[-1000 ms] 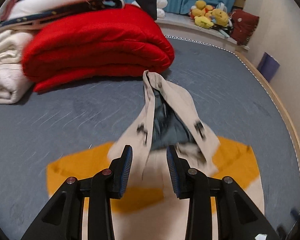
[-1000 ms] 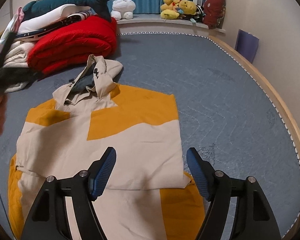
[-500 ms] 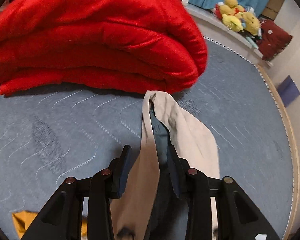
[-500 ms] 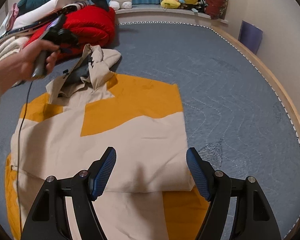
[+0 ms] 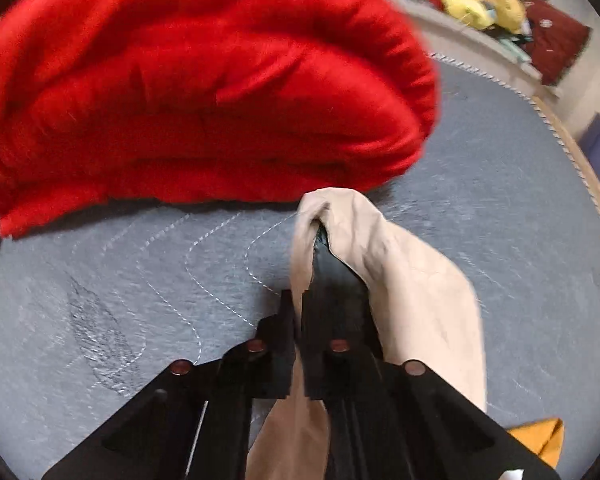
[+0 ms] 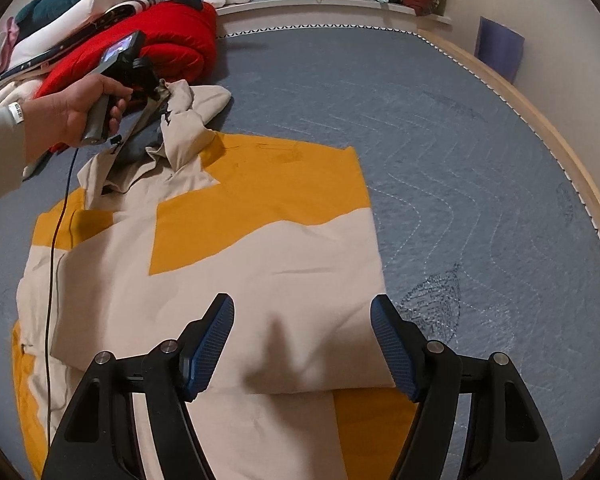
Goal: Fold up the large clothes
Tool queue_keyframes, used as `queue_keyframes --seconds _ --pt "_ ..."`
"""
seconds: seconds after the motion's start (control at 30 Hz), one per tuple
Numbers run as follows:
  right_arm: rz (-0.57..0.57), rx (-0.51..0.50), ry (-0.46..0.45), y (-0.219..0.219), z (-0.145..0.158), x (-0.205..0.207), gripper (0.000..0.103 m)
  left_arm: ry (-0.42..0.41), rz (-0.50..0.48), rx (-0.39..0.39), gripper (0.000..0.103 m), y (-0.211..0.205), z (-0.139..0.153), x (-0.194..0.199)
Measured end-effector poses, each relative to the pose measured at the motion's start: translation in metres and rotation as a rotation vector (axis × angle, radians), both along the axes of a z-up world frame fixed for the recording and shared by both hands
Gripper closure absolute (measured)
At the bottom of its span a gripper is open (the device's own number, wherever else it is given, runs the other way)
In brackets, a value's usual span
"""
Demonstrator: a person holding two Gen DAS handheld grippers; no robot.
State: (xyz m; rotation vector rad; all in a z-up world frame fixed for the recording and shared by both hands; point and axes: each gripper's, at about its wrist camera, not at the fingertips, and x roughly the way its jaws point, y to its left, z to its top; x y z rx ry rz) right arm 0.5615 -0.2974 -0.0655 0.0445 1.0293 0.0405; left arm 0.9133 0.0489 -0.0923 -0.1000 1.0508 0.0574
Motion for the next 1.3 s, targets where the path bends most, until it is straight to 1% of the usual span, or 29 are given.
queue_keyframes --seconds 0.1,0.17,0.2,0.27,0.37,0.4,0.43,0.47,0.53,0.57,0.63,0.67,0.7,0.77,0.8,0.83,0.9,0.93,0.97,1.0,1.07,1.13,1.2,1.3 --pt "0.012 0.028 -0.007 0.0 0.005 -0.001 0.04 -0.066 -0.069 -0.019 0.102 -0.01 0.036 -0.04" --pt "0.02 0.046 -0.014 0.0 0.009 -0.003 0.05 -0.114 -0.127 -0.016 0.102 -0.019 0.06 -0.07" --pt "0.021 0.055 -0.015 -0.001 0.01 -0.003 0.053 -0.149 -0.177 0.012 0.102 -0.028 0.077 -0.102" --pt "0.013 0.093 -0.016 -0.002 0.014 -0.003 0.064 -0.193 -0.257 0.064 0.102 -0.045 0.099 -0.155" --pt "-0.005 0.193 -0.021 -0.007 0.022 -0.005 0.068 -0.239 -0.38 0.126 0.102 -0.06 0.124 -0.251" --pt "-0.008 0.206 -0.026 -0.007 0.024 -0.006 0.068 -0.25 -0.418 0.149 0.102 -0.062 0.128 -0.287" --pt "-0.014 0.212 -0.035 -0.008 0.027 -0.008 0.068 -0.253 -0.444 0.151 0.102 -0.062 0.13 -0.317" --pt "-0.016 0.229 -0.048 -0.009 0.031 -0.01 0.068 -0.244 -0.458 0.139 0.102 -0.061 0.129 -0.349" --pt "-0.022 0.273 -0.068 -0.012 0.039 -0.013 0.068 -0.191 -0.457 0.125 0.101 -0.057 0.117 -0.398" --pt "-0.03 0.297 -0.086 -0.014 0.043 -0.016 0.068 -0.151 -0.438 0.104 0.101 -0.053 0.107 -0.42" --pt "-0.039 0.339 -0.112 -0.017 0.049 -0.018 0.067 -0.052 -0.383 0.044 0.094 -0.041 0.082 -0.451" --pt "-0.046 0.368 -0.123 -0.02 0.052 -0.02 0.066 -0.022 -0.362 0.02 0.093 -0.036 0.076 -0.461" --pt "-0.053 0.393 -0.129 -0.022 0.054 -0.021 0.065 0.002 -0.307 -0.025 0.093 -0.025 0.067 -0.476" --pt "-0.068 0.457 -0.125 -0.025 0.052 -0.022 0.061 -0.004 -0.226 -0.106 0.093 -0.009 0.062 -0.485" --pt "-0.071 0.483 -0.115 -0.025 0.05 -0.022 0.061 -0.021 -0.171 -0.159 0.092 0.002 0.06 -0.488" --pt "-0.068 0.496 -0.103 -0.024 0.048 -0.022 0.06 -0.034 -0.134 -0.191 0.092 0.009 0.058 -0.488" --pt "-0.057 0.529 -0.056 -0.02 0.037 -0.019 0.058 -0.039 -0.063 -0.246 0.09 0.019 0.05 -0.479" --pt "-0.053 0.543 -0.027 -0.018 0.031 -0.017 0.058 -0.023 -0.021 -0.287 0.089 0.026 0.044 -0.47" --pt "-0.046 0.557 0.015 -0.014 0.021 -0.014 0.057 -0.013 -0.002 -0.329 0.088 0.03 0.038 -0.468" --pt "-0.041 0.56 0.048 -0.009 0.013 -0.012 0.057 0.004 0.008 -0.395 0.083 0.034 0.028 -0.459" --pt "-0.034 0.547 0.104 0.001 -0.003 -0.007 0.057 0.043 0.024 -0.443 0.078 0.036 0.013 -0.449" --pt "-0.016 0.561 0.162 0.013 -0.02 -0.004 0.057 0.092 0.048 -0.486 0.076 0.038 -0.01 -0.441" --pt "-0.004 0.56 0.215 0.023 -0.036 -0.001 0.057 0.132 0.083 -0.564 0.076 0.042 -0.032 -0.439" --pt "-0.015 0.554 0.257 0.03 -0.053 0.001 0.057 0.154 0.145 -0.656 0.076 0.05 -0.049 -0.441"
